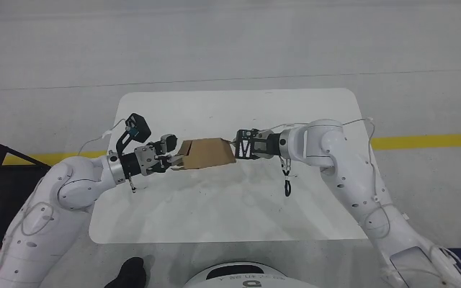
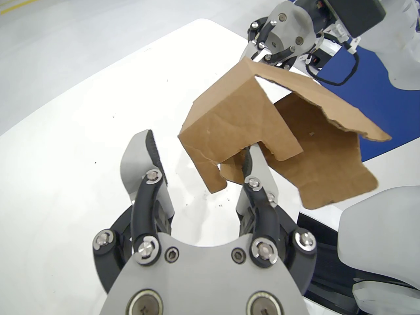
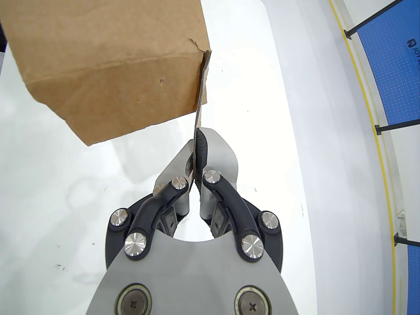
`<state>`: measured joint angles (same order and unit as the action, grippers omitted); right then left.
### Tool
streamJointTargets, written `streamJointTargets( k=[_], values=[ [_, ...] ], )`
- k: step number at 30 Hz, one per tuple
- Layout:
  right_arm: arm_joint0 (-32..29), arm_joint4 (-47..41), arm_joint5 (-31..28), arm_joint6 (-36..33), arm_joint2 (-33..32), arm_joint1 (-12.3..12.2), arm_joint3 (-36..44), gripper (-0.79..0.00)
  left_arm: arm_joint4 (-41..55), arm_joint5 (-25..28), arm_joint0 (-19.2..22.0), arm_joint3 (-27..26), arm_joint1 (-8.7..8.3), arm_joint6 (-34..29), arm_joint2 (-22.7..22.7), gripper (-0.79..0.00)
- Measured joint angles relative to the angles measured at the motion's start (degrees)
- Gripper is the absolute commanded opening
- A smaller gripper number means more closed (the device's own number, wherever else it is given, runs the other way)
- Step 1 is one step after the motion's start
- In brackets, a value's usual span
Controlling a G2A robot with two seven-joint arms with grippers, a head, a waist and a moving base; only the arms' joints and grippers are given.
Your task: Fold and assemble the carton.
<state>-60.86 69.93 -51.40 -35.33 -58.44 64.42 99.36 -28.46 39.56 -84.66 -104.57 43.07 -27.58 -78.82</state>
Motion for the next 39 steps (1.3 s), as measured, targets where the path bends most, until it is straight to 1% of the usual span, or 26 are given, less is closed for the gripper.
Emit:
streamJointTargets(
  k=[6,8,11,12,14,15,16,17,19,21,22,24,26,27,28,29,30,32,35,36,37,39],
  values=[
    [0.44,-0.72,-0.22,-0.20,0.41,-0.15,-0.62,-0.785,0.54,0.50,-0.48,0.63,-0.01,0.52,-1.63,-0.486],
    [0.61,-0.91,-0.39,-0.39,0.68,-0.18,-0.81,-0.785,0.22,0.77,-0.76,0.47,-0.04,0.56,-2.14,-0.542],
    [0.94,-1.23,-0.49,-0.76,1.19,-0.21,-1.03,-0.785,-0.24,1.24,-1.44,0.07,-0.07,0.73,-2.94,-0.591],
    [1.03,-1.33,-0.52,-0.88,1.32,-0.22,-1.08,-0.785,-0.30,1.36,-1.67,-0.03,-0.08,0.77,-3.18,-0.616],
    [1.22,-1.60,-0.62,-1.15,1.59,-0.25,-1.16,-0.785,-0.32,1.70,-2.17,-0.24,-0.11,0.74,-3.70,-0.720],
    [1.29,-1.73,-0.67,-1.29,1.70,-0.27,-1.20,-0.785,-0.27,1.87,-2.35,-0.31,-0.12,0.67,-3.91,-0.785],
    [1.38,-1.93,-0.67,-1.46,1.82,-0.30,-1.24,-0.582,-0.11,2.12,-2.59,-0.36,-0.14,0.49,-4.16,-0.785],
    [1.44,-2.07,-0.63,-1.56,1.91,-0.31,-1.25,-0.480,0.11,2.32,-2.74,-0.37,-0.16,0.32,-4.33,-0.785],
    [1.57,-2.39,-0.44,-1.74,2.11,-0.34,-1.25,-0.369,0.91,2.72,-3.02,-0.29,-0.19,-0.19,-4.66,-0.785],
    [1.69,-2.71,-0.35,-1.78,2.27,-0.37,-1.19,-0.191,1.78,2.88,-3.13,-0.12,-0.22,-0.78,-4.89,-0.785],
    [1.76,-2.89,-0.29,-1.71,2.34,-0.39,-1.11,-0.151,2.54,2.91,-3.13,0.03,-0.23,-1.19,-5.00,-0.785],
    [1.81,-3.13,-0.16,-1.43,2.36,-0.43,-0.95,-0.175,3.93,2.98,-3.04,0.31,-0.24,-1.78,-5.09,-0.785],
    [1.78,-3.39,-0.12,-0.92,2.14,-0.53,-0.71,-0.154,5.83,3.01,-2.83,0.79,-0.24,-2.37,-5.19,-0.785],
    [1.71,-3.52,0.00,-0.59,1.89,-0.59,-0.62,-0.114,6.58,2.95,-2.71,1.01,-0.24,-2.55,-5.24,-0.785],
    [1.59,-3.70,0.37,-0.05,1.28,-0.71,-0.50,-0.043,7.44,2.77,-2.55,1.34,-0.22,-2.65,-5.34,-0.785],
    [1.42,-3.95,0.94,0.56,0.51,-0.83,-0.45,-0.003,7.93,2.61,-2.46,1.59,-0.20,-2.65,-5.40,-0.785],
    [1.10,-4.43,1.74,1.45,-0.55,-0.98,-0.37,-0.015,8.34,2.46,-2.38,1.87,-0.17,-2.61,-5.44,-0.785],
    [-0.30,-6.53,2.91,4.51,-3.60,-1.43,0.16,-0.071,8.72,2.16,-2.22,2.60,-0.11,-2.46,-5.53,-0.785],
    [-3.14,-12.34,0.31,10.34,-7.92,-2.14,0.66,-0.403,7.38,1.40,-2.00,3.60,0.02,-1.79,-5.65,-0.785],
    [-3.82,-14.49,-1.05,11.83,-8.88,-2.32,0.50,-0.413,6.86,1.15,-1.97,3.85,0.08,-1.45,-5.59,-0.785],
    [-4.44,-17.18,-2.98,13.21,-9.64,-2.51,0.15,-0.403,6.46,0.83,-1.91,4.19,0.17,-1.01,-5.48,-0.785],
    [-4.57,-20.40,-5.72,13.79,-9.58,-2.70,-0.36,-0.388,6.51,0.37,-1.73,4.66,0.28,-0.51,-5.36,-0.785]
  ],
)
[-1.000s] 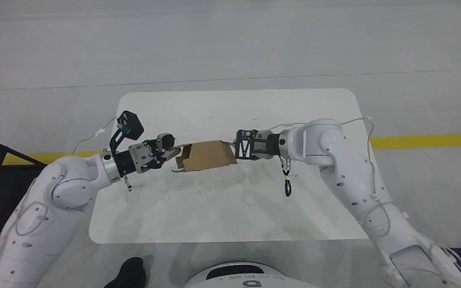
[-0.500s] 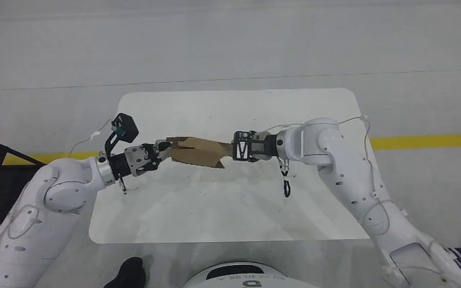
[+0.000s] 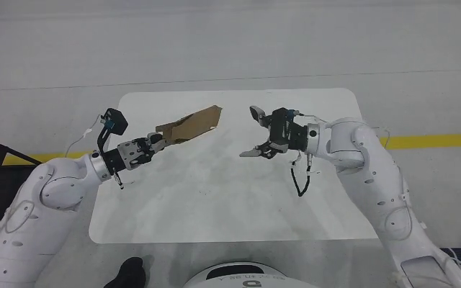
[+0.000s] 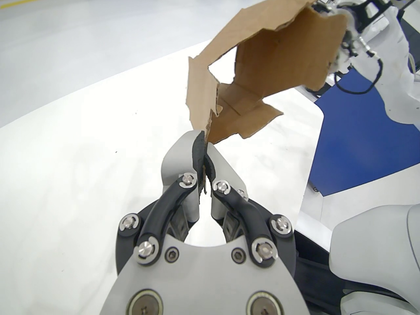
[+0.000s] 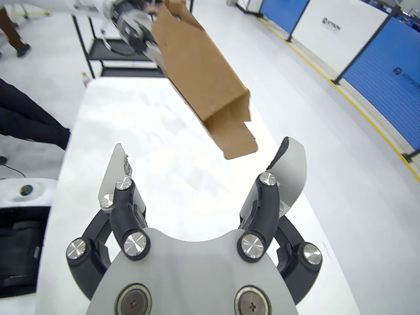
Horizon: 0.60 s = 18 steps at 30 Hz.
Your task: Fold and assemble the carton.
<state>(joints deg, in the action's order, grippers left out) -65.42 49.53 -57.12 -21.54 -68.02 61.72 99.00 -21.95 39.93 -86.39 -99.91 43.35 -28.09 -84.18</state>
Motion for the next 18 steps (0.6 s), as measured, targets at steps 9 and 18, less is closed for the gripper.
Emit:
streamJointTargets(
  k=[9,18],
  values=[
    [8.71,-17.49,-0.88,-1.44,14.84,1.11,-9.51,-0.326,-1.27,-0.32,-0.06,-0.64,0.30,1.06,-0.39,-0.785],
    [16.00,-26.19,-0.82,-0.07,20.99,3.55,-21.70,-0.376,-1.86,2.41,-4.19,-3.45,0.25,3.59,-3.87,-0.785]
  ],
)
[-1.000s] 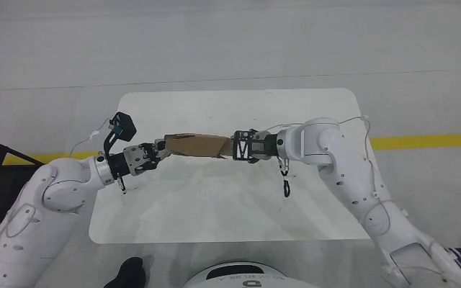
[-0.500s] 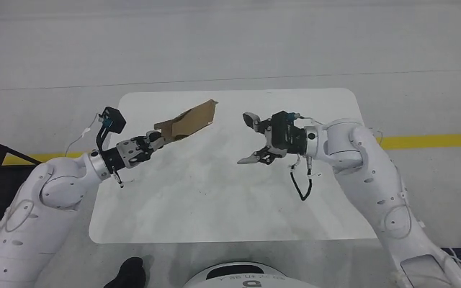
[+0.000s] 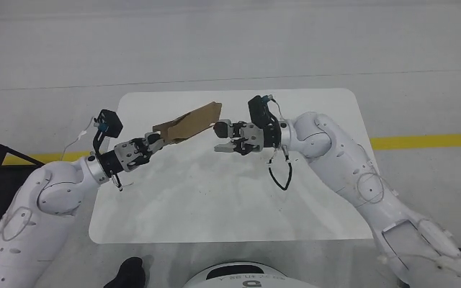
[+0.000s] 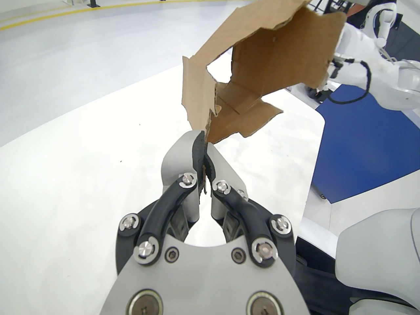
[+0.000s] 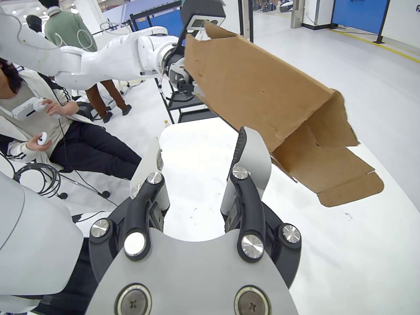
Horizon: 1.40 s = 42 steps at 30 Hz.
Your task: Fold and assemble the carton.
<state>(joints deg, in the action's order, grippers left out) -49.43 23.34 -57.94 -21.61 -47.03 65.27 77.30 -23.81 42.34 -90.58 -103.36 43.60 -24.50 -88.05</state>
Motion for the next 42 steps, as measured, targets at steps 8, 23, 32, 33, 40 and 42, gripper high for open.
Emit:
streamJointTargets(
  k=[8,23,32,33,40,42],
  values=[
    [1.46,-4.12,0.53,1.01,1.12,0.97,-5.53,-0.376,0.87,3.00,-3.92,-2.81,-0.27,-1.24,-3.26,-0.785],
    [3.10,-16.27,-0.06,-2.91,6.41,2.01,-4.41,-0.453,4.87,4.55,-5.88,-4.76,-0.44,-4.98,-4.65,-0.785],
    [4.35,-27.32,-0.06,-10.07,9.21,2.33,-3.76,-0.785,6.45,4.06,-5.23,-4.16,-0.44,-6.72,-4.51,-0.785],
    [4.47,-28.52,-0.06,-11.06,9.26,2.38,-3.95,-0.785,6.77,4.07,-5.12,-4.06,-0.44,-6.95,-4.49,-0.785],
    [4.90,-30.33,-0.06,-14.83,8.17,2.66,-5.07,-0.785,9.27,4.17,-4.44,-3.30,-0.52,-8.51,-4.52,0.000],
    [4.54,-30.42,-0.06,-13.97,6.85,2.57,-5.04,-0.785,10.17,4.14,-4.29,-2.70,-0.55,-8.84,-4.72,0.000]
  ],
)
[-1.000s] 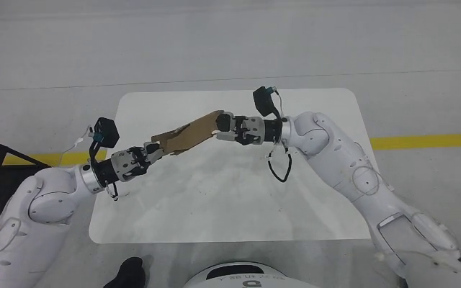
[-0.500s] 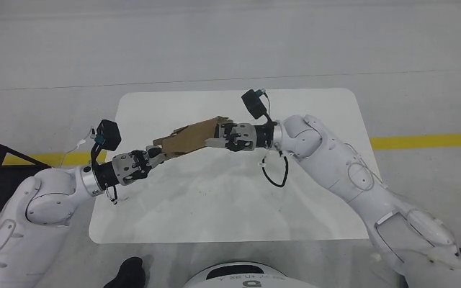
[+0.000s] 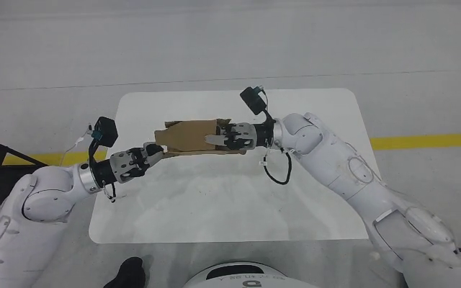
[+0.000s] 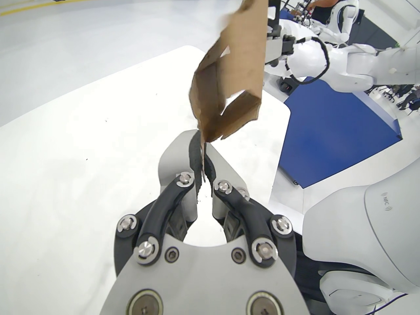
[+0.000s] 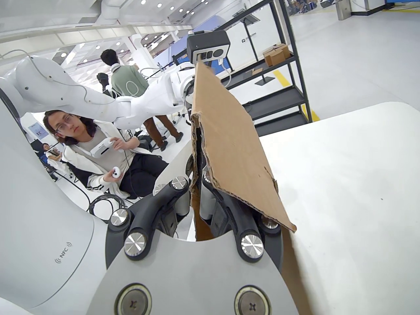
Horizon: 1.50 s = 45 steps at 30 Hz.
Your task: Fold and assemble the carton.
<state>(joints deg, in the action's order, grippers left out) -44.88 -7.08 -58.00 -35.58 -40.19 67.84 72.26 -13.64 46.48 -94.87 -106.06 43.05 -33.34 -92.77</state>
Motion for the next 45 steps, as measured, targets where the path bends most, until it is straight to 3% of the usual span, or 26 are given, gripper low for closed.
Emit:
streamJointTargets(
  k=[4,8,16,20,25,37,45],
  values=[
    [-1.70,-2.30,0.00,1.82,-4.35,-0.76,-1.11,-0.785,0.03,0.03,0.07,1.85,0.00,-0.50,-0.11,0.000],
    [-1.68,-1.95,0.00,1.76,-4.50,-0.81,-1.22,-0.785,-1.20,-0.07,0.44,3.38,0.22,-0.49,1.61,0.000],
    [-4.01,-4.43,0.01,2.74,-5.65,-1.11,3.24,-0.785,2.02,-0.15,2.68,6.34,1.11,0.39,8.07,0.000],
    [-5.06,-8.52,0.00,-0.72,-3.77,-0.84,7.21,-0.785,1.91,-1.73,5.20,7.37,2.18,3.77,12.94,0.000],
    [-2.73,-12.84,0.00,-5.57,-0.20,0.42,5.12,-0.785,6.14,-1.78,9.01,8.75,3.04,3.98,16.91,0.000],
    [1.42,-26.45,3.99,-14.70,6.44,2.27,1.30,-0.785,10.27,-4.91,11.75,10.47,3.62,5.76,15.86,0.000],
    [2.20,-30.46,4.10,-14.81,6.33,1.89,0.00,-0.785,10.93,-3.04,10.93,11.90,3.40,3.55,13.52,0.000]
  ],
)
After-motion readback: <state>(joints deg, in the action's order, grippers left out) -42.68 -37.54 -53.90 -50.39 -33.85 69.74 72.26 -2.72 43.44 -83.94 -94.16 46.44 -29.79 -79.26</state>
